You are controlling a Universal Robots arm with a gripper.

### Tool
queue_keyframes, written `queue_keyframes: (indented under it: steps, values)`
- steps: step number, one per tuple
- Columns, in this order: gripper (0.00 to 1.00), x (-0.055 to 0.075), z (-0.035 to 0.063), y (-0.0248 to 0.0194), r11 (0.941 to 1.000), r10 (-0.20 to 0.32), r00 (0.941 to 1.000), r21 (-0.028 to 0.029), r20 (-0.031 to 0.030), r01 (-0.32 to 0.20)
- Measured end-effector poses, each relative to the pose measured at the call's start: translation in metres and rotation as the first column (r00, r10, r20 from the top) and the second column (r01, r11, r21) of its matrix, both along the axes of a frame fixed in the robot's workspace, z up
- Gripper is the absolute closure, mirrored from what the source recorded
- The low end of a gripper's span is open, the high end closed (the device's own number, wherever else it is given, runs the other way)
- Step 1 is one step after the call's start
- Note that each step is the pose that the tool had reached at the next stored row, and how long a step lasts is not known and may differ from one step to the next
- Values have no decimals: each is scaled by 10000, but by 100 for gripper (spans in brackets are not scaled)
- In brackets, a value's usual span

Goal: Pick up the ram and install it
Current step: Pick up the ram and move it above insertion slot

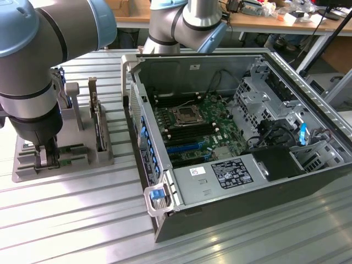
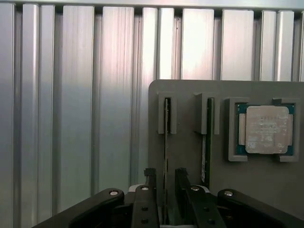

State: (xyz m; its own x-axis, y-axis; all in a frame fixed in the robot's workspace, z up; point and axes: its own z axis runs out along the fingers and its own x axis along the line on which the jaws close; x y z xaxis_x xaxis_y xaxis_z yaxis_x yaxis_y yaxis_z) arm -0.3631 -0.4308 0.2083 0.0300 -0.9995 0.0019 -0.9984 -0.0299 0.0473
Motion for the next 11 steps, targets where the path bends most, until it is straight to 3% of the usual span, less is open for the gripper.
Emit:
queue_keyframes:
  steps: [1, 3, 11]
  values:
    - [71, 0, 0, 0, 10000, -1, 10000, 0, 0, 1]
    - [88, 0, 0, 0, 10000, -1, 10000, 0, 0, 1]
    - [88, 0, 24, 0, 10000, 0, 10000, 0, 0, 0]
